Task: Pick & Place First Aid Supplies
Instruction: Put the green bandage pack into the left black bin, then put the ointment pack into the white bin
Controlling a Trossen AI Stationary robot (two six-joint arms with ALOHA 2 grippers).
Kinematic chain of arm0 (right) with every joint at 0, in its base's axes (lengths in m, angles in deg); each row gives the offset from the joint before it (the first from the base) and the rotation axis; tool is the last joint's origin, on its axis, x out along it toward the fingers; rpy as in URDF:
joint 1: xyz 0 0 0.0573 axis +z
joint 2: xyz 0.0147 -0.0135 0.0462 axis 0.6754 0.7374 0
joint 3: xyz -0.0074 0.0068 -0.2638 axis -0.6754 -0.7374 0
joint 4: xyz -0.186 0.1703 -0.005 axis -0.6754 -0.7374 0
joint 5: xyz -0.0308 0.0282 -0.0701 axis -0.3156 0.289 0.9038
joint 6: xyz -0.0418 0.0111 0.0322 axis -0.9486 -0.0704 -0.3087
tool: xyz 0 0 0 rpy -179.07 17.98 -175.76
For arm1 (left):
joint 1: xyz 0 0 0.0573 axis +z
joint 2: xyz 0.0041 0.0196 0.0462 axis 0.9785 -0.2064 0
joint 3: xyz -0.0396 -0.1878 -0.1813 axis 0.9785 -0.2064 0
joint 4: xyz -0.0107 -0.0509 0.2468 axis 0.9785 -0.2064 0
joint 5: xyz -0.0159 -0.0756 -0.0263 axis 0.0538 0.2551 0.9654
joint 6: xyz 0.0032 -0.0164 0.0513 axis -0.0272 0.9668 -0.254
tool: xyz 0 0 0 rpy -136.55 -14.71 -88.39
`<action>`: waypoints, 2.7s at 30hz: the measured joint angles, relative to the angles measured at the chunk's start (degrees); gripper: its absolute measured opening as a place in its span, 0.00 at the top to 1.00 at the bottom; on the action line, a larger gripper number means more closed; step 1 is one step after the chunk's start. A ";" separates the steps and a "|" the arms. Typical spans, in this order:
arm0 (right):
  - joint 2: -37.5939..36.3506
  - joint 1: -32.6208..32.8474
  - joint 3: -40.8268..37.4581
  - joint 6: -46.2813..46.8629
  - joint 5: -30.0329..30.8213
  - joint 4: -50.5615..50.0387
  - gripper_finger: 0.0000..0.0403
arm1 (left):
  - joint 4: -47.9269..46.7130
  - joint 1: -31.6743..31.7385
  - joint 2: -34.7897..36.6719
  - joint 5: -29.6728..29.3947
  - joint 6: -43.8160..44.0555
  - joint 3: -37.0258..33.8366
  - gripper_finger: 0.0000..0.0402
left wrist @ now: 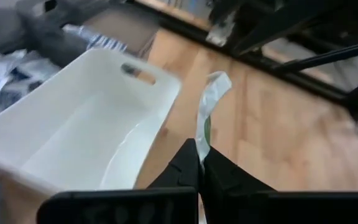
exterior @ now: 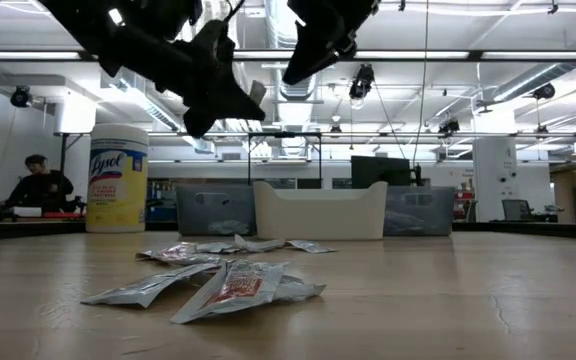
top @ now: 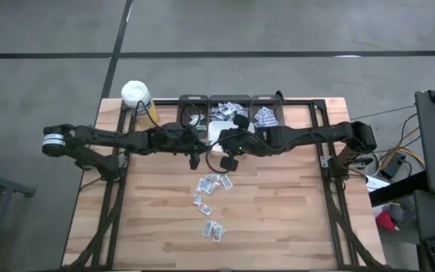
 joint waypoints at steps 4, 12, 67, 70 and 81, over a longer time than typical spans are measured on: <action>-0.46 -0.09 0.00 1.11 0.38 -5.22 0.71 | -6.30 1.11 0.80 -6.20 0.26 0.55 1.00; -1.61 -0.09 -0.20 1.75 6.18 -15.72 0.68 | -26.80 8.62 0.36 -24.44 -6.01 10.52 1.00; -2.01 -11.54 -2.38 -5.86 -2.70 -23.94 0.83 | -60.24 26.49 -16.63 0.84 -17.73 40.32 0.58; -2.01 -11.41 -2.38 -4.04 -12.48 -23.83 0.83 | -58.03 23.59 -9.85 0.86 -18.08 35.81 0.58; -2.01 -4.43 -2.38 0.90 -31.78 -13.44 0.82 | -30.87 11.79 17.74 2.71 -6.80 4.30 0.59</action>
